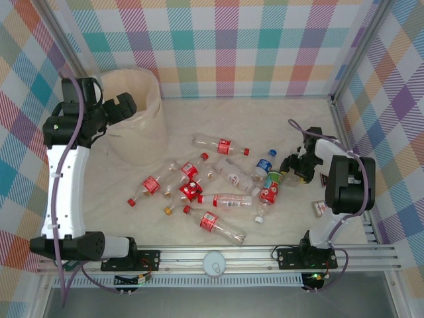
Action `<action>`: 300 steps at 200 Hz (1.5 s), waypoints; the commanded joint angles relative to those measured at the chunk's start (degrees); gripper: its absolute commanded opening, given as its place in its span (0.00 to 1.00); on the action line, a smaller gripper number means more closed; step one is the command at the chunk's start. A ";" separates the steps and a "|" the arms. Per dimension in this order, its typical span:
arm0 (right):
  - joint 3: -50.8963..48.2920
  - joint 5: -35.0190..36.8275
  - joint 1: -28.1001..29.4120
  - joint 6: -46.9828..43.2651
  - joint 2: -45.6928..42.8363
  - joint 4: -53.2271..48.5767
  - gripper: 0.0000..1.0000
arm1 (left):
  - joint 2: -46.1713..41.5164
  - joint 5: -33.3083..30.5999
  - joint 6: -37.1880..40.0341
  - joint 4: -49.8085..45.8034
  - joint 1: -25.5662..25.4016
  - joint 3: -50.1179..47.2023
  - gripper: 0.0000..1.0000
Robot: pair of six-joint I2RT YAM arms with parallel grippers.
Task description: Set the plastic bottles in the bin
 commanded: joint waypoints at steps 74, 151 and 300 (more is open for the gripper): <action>9.83 -23.35 1.57 -5.11 -11.75 -3.55 0.57 | -7.42 13.23 -15.36 12.74 -15.43 -6.01 1.00; 8.05 -45.08 11.89 -16.92 -17.47 2.86 0.52 | 3.42 19.82 -22.51 30.46 -31.65 -14.02 0.94; 5.90 -48.10 22.70 -15.76 -16.82 12.82 0.46 | 15.89 22.02 -28.78 48.00 -37.46 -20.73 0.86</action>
